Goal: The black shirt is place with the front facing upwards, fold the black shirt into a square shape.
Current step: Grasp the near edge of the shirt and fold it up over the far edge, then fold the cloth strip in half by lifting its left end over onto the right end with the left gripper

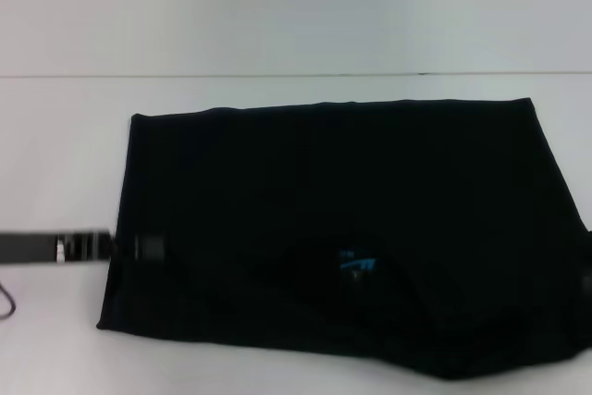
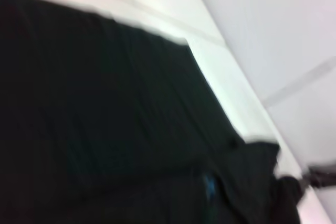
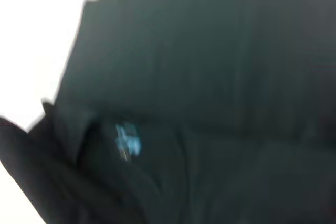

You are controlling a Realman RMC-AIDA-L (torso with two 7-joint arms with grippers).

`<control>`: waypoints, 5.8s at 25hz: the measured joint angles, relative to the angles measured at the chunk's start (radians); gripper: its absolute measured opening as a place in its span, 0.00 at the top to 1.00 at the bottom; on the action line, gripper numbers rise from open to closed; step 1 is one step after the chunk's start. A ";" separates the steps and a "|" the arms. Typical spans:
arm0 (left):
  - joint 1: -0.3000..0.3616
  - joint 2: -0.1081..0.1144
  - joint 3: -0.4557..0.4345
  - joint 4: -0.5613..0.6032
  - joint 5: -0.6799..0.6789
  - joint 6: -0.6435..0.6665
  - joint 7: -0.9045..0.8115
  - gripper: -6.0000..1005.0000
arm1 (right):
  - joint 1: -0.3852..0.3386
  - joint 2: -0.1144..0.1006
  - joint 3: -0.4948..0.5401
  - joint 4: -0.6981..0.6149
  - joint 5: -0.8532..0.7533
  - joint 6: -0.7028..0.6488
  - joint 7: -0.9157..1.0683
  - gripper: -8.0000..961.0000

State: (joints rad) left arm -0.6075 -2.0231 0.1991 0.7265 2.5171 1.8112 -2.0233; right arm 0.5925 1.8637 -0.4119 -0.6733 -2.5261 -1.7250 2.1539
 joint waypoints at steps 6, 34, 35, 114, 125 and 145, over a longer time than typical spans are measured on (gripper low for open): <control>-0.014 0.011 -0.024 -0.040 -0.085 -0.176 -0.072 0.97 | 0.004 -0.015 0.045 0.053 0.139 0.133 0.040 0.96; -0.162 -0.108 -0.013 -0.277 -0.524 -0.973 0.351 0.97 | 0.101 0.213 0.041 0.248 0.762 0.917 -0.542 0.96; -0.166 -0.109 -0.013 -0.283 -0.538 -0.986 0.370 0.97 | 0.104 0.215 0.041 0.253 0.776 0.931 -0.565 0.96; 0.094 -0.023 0.008 -0.018 -0.105 -0.361 -0.541 0.32 | -0.209 0.173 -0.106 0.298 0.538 0.183 -1.143 0.12; 0.083 -0.017 0.013 -0.046 -0.087 -0.437 -0.628 0.31 | -0.208 0.177 -0.118 0.297 0.537 0.193 -1.158 0.02; 0.044 -0.014 0.055 -0.109 -0.064 -0.559 -0.672 0.30 | -0.196 0.184 -0.119 0.290 0.537 0.225 -1.155 0.03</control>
State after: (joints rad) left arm -0.5634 -2.0373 0.2544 0.6176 2.4527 1.2522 -2.6953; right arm 0.3961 2.0472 -0.5308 -0.3836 -1.9896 -1.5005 0.9994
